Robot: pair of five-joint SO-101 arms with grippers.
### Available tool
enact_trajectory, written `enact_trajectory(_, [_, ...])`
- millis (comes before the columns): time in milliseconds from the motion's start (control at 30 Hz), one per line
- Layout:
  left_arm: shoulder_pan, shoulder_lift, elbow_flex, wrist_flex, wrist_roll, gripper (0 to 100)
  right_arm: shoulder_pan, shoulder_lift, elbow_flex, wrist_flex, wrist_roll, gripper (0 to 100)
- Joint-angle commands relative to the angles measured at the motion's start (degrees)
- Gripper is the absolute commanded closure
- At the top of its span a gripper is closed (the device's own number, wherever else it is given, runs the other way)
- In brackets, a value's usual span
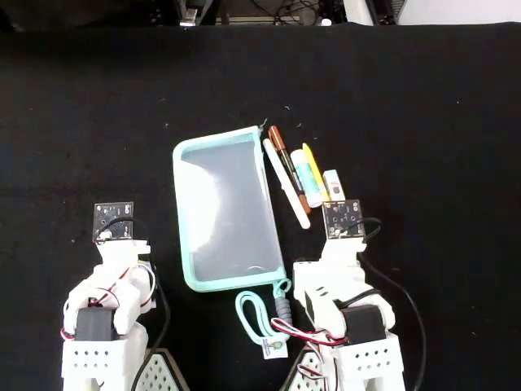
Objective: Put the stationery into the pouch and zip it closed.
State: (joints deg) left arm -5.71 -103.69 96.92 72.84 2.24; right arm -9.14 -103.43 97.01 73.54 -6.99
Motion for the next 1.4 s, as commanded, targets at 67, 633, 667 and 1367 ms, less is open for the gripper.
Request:
enact_trajectory(67, [0.6,-0.4,0.4,0.1,-0.7,95,0.3,-3.3,-0.5,0.3,-0.7,98.4])
enact_trajectory(633, [0.7,-0.4,0.4,-0.2,-0.8,95,-18.5,-3.3,-0.5,0.3,-0.8,98.5])
enact_trajectory(667, [0.7,-0.4,0.4,-0.2,-0.9,95,-18.8,-3.3,-0.5,0.3,-0.8,98.5])
enact_trajectory(1367, [0.2,-0.4,0.4,-1.5,-0.9,95,-10.5,-3.3,-5.1,-15.0,22.8,98.3])
